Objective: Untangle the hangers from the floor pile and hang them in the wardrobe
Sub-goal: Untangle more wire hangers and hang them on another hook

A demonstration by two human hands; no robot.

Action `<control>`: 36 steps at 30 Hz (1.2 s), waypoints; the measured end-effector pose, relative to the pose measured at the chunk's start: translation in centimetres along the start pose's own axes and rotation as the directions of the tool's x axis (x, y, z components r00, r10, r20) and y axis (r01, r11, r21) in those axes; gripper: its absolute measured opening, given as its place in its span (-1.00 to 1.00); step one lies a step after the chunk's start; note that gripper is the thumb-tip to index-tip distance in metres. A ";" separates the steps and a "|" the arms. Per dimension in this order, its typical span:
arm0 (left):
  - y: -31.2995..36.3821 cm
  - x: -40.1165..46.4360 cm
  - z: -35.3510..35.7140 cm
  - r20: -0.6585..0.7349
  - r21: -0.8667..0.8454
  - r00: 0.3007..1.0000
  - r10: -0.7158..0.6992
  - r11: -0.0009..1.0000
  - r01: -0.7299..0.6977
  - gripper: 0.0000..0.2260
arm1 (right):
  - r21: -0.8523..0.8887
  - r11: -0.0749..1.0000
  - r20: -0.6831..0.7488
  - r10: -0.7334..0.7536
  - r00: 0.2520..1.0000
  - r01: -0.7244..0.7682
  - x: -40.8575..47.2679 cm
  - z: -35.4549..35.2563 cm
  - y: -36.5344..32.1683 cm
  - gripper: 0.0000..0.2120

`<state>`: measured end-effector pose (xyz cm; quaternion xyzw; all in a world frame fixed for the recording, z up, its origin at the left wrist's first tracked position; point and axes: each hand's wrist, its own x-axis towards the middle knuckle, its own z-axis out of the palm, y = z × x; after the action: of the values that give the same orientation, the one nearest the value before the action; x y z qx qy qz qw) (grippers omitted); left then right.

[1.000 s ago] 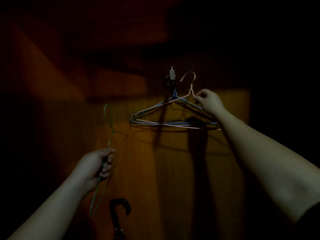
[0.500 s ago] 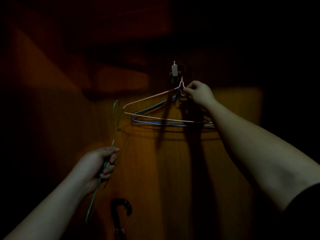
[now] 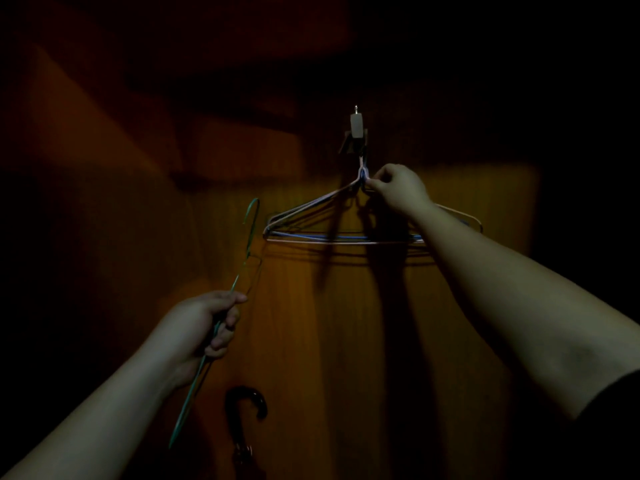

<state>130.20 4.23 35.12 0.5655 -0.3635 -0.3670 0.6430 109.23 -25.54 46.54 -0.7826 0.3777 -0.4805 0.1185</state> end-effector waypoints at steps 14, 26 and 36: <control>-0.1 0.1 -0.2 0.039 -0.013 0.999 -0.008 1.000 0.008 -0.84 | -0.115 0.989 -0.028 0.088 0.996 -0.091 0.6 0.4 -0.4 -0.82; 0.1 -2.6 -1.5 0.078 0.115 0.996 -0.035 0.993 0.026 -0.80 | -0.316 0.944 -0.234 0.017 0.972 -0.092 -2.6 -0.2 -2.2 -0.49; -0.1 -3.3 -0.4 0.204 0.379 0.972 -0.119 0.925 0.033 -0.80 | -0.101 0.954 0.439 -0.212 0.873 0.282 -15.2 5.2 -3.1 -0.59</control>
<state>129.03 7.34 34.81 0.6461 -0.4740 -0.3773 0.4643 111.28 -13.66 35.51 -0.9169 0.2771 -0.2782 0.0713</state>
